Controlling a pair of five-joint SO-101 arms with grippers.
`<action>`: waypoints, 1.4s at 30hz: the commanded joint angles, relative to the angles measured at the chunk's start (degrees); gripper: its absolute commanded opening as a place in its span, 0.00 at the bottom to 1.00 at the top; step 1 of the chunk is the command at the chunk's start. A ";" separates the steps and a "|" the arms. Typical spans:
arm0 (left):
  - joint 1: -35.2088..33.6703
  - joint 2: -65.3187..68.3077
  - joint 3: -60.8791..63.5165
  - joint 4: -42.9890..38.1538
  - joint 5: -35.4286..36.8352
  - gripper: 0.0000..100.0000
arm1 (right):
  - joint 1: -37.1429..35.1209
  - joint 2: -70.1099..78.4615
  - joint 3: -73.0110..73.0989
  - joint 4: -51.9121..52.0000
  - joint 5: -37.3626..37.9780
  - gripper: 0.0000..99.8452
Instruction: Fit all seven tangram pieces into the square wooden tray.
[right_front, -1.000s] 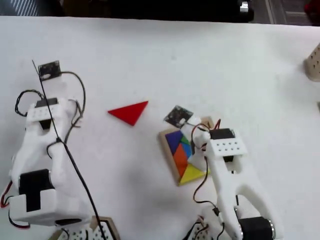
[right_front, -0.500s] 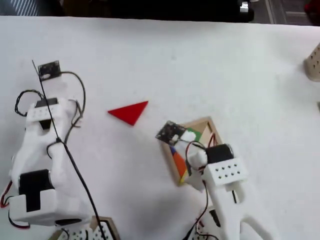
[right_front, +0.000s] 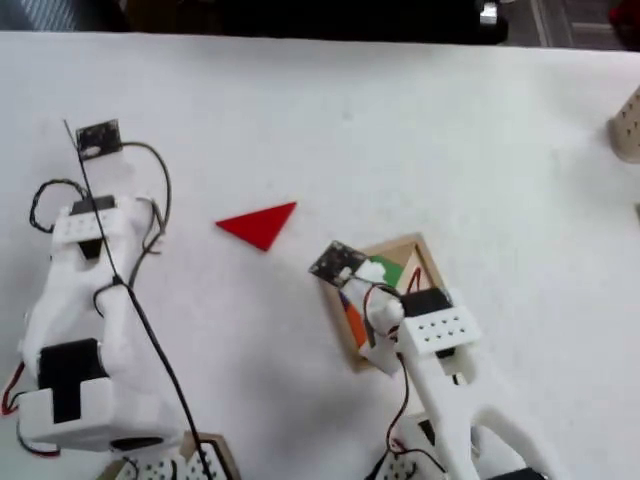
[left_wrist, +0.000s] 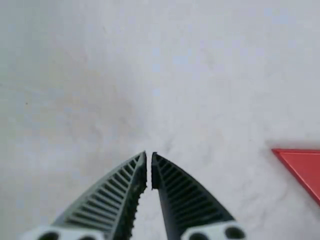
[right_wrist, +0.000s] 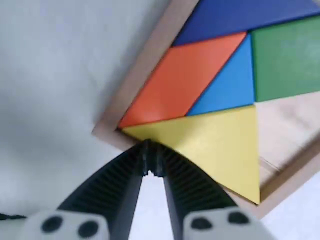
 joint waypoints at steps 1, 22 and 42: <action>0.40 -0.31 -1.58 -1.67 -0.44 0.04 | 2.86 0.48 -1.41 -1.36 -1.41 0.02; 0.40 -0.31 -1.58 -1.67 -0.44 0.04 | 12.88 -14.02 -2.46 -3.82 -13.36 0.02; 0.40 -0.31 -1.58 -1.41 -0.44 0.04 | 12.62 8.40 -3.78 -23.60 -16.79 0.02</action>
